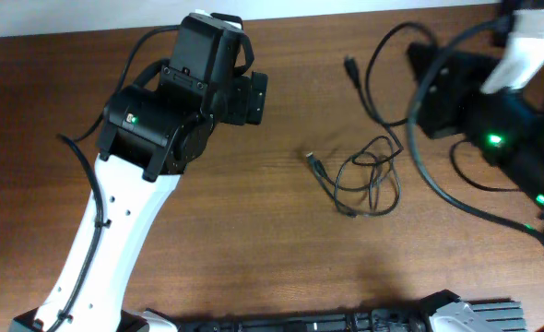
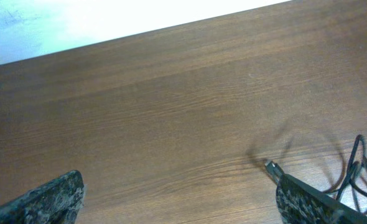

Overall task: Untangle cables
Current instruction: 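Lift the strand and pull it up and right with the right gripper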

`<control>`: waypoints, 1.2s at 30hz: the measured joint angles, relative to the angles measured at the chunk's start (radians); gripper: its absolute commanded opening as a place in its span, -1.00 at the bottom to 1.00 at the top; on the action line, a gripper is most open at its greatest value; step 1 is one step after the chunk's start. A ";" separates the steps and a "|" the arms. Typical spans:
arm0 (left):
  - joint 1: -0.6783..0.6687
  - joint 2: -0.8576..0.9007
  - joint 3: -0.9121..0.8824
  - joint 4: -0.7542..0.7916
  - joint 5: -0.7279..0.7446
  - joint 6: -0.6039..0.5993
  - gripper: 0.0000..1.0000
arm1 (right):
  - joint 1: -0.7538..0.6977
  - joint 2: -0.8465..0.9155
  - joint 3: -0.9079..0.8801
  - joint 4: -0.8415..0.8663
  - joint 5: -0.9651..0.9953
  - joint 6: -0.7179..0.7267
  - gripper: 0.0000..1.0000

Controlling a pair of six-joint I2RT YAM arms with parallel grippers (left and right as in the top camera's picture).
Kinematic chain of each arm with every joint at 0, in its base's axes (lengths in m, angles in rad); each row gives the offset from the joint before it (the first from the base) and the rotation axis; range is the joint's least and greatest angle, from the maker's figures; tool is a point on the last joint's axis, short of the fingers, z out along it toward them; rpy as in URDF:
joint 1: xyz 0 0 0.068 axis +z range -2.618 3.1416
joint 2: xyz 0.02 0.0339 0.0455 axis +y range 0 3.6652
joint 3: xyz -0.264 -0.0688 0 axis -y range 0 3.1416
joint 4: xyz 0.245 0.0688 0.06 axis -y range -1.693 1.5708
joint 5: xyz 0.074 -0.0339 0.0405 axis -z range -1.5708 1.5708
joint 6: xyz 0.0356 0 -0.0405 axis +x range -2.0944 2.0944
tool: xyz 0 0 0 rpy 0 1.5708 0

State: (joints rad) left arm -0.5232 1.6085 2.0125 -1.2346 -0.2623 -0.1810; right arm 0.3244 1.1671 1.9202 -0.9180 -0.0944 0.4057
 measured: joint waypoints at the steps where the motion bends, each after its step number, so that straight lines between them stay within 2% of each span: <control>1: 0.000 0.000 0.000 0.000 0.000 0.000 0.98 | 0.000 -0.006 0.019 0.021 0.017 -0.002 -0.92; 9: 0.000 0.000 0.000 0.000 0.000 0.000 0.98 | 0.000 -0.035 0.052 0.235 0.054 -0.012 -0.92; 21: 0.000 0.000 0.000 -0.003 0.000 0.000 0.98 | 0.000 -0.031 0.053 0.681 0.117 -0.025 -0.92; 23: 0.000 0.000 0.000 -0.003 0.000 0.000 0.98 | 0.000 -0.034 0.054 0.690 0.120 -0.025 -0.92; 29: 0.000 0.000 0.000 -0.003 0.000 0.000 0.98 | 0.000 -0.011 0.061 0.528 0.108 -0.025 -0.92; 36: 0.000 0.000 0.000 -0.003 0.000 0.000 0.98 | 0.000 0.051 0.057 0.554 0.104 -0.024 -0.92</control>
State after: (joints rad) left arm -0.5232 1.6085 2.0125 -1.2381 -0.2626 -0.1810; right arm 0.3241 1.2182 1.9774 -0.3637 0.0093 0.3813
